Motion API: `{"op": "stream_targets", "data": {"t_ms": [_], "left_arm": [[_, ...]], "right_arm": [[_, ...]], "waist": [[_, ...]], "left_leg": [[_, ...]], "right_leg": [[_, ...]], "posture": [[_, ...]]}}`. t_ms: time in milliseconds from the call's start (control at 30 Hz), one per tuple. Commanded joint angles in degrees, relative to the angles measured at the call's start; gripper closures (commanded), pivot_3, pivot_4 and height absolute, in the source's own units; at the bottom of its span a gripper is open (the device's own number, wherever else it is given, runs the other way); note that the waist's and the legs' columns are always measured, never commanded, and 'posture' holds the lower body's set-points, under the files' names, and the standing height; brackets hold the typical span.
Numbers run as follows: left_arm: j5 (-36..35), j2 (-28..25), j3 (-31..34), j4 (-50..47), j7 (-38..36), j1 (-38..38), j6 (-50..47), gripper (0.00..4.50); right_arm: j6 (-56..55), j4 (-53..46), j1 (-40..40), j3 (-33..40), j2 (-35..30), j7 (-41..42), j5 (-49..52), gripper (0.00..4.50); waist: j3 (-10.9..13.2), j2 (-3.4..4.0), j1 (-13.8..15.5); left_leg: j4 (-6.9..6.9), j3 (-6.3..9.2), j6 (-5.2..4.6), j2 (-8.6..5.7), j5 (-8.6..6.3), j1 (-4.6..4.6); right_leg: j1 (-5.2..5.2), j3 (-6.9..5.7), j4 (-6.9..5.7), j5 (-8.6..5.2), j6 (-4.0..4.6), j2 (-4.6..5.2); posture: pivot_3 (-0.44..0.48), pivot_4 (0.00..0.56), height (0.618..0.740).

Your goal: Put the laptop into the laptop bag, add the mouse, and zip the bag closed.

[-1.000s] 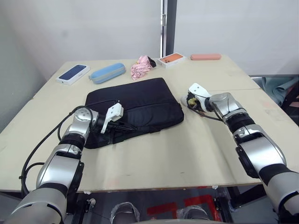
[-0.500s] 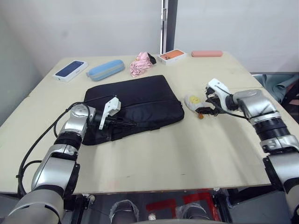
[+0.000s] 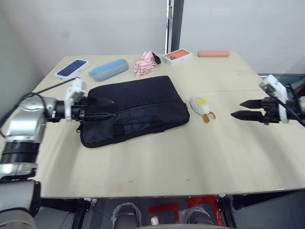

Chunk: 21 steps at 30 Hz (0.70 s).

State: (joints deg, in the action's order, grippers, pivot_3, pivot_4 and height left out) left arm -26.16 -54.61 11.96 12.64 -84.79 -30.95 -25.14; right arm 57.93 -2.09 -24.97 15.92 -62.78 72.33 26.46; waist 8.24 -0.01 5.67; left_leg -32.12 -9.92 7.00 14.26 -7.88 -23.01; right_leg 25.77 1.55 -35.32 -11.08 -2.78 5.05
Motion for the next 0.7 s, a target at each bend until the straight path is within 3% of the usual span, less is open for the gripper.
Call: {"op": "stream_targets", "data": {"t_ms": [33, 233, 300, 467, 700], "left_arm": [[-1.8, -6.0, 5.5, -3.6, 0.8, 4.3, -4.2, 0.03], [-4.2, -15.6, 15.9, -5.6, -4.5, 17.8, -9.3, 0.03], [-3.6, -16.9, 18.0, -4.0, -0.4, 20.0, -13.5, 0.03], [-4.8, -15.8, 24.4, -1.4, 1.7, 24.6, -16.2, 0.03], [-5.9, -14.8, 26.0, -2.3, 5.3, 26.0, -18.4, 0.03]], "right_arm": [[-1.2, -2.3, 3.3, 5.2, -2.3, 2.3, 3.6, 0.00], [-2.6, 0.1, 5.9, 7.6, -4.8, 2.8, 5.8, 0.00], [-3.2, 1.5, 5.9, 7.7, -5.6, 2.8, 6.1, 0.00], [-4.1, 3.1, 5.4, 7.4, -6.4, 3.2, 7.4, 0.00], [-5.1, 4.1, 3.3, 4.9, -5.1, 2.1, 8.4, 0.00]], "waist": [[0.0, -0.01, -0.3], [0.0, -0.04, -0.3], [0.0, -0.06, -0.2], [0.0, -0.07, 0.1], [0.0, -0.08, 0.1]], "left_leg": [[-0.03, -0.02, 0.00, 0.00, 0.00, 0.03], [-0.24, -0.04, -0.03, -0.01, -0.01, 0.05], [-0.26, -0.04, -0.05, -0.02, -0.02, 0.08], [-0.43, 0.00, -0.09, -0.01, -0.03, 0.11], [-0.62, 0.12, -0.17, -0.02, -0.03, 0.13]], "right_leg": [[-0.02, 0.03, -0.05, 0.00, 0.00, 0.00], [-0.02, 0.09, -0.17, 0.00, -0.01, 0.03], [-0.07, 0.09, -0.15, 0.00, -0.01, 0.05], [-0.23, 0.03, -0.20, 0.00, 0.00, 0.09], [-0.35, -0.06, -0.32, 0.01, 0.01, 0.09]], "posture": [[0.000, 0.150, 0.740], [0.000, 0.150, 0.740], [0.000, 0.150, 0.740], [0.000, 0.150, 0.740], [0.000, 0.150, 0.740]]}}
